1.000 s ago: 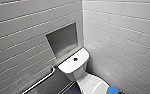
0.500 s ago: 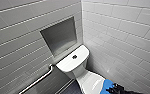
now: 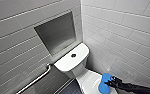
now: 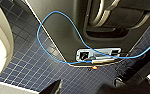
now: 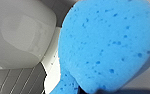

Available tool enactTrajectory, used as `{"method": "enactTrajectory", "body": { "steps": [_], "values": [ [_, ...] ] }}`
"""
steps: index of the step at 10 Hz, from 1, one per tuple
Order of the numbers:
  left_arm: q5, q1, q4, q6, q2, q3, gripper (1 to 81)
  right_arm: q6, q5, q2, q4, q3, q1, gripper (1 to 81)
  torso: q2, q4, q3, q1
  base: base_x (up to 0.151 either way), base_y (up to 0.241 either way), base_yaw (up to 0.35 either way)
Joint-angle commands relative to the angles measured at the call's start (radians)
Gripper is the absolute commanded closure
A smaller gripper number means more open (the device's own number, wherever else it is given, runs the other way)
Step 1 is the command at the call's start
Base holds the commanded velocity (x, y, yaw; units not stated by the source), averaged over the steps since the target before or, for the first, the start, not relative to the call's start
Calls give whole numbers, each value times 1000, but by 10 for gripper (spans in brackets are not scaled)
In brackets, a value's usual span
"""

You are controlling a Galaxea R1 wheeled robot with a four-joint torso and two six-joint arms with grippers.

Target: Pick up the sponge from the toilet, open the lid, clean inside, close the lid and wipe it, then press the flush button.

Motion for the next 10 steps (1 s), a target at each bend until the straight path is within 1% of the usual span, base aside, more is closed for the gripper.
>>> {"method": "enactTrajectory", "body": {
  "steps": [1,2,3,5,6,7,9,10],
  "values": [
    [88,9,2,5,-11,-2,10,15,-87,58,6,-23,170,811,-99,0,0,64,0,0,0],
    [80,9,2,5,-13,-2,10,15,-88,96,5,-48,170,811,-139,0,0,89,0,0,0],
    [80,9,2,5,-13,-2,10,15,-88,130,6,-79,161,811,-71,0,-68,45,0,0,0],
    [80,9,2,5,-13,-2,10,15,-88,179,3,-126,161,811,-122,0,-94,75,0,0,0],
    [80,9,2,5,-11,-2,10,15,-84,189,8,-129,182,811,-132,0,-37,81,0,0,0],
    [80,9,2,5,-8,-2,10,33,-82,207,9,-149,210,811,-137,0,-63,85,0,0,0],
    [80,9,2,5,-8,-2,10,88,-73,251,8,-189,245,811,-139,0,-81,88,0,0,0],
    [80,9,2,5,-10,-2,10,94,-73,284,8,-226,248,811,-139,0,-81,89,0,0,0]
  ]
}}
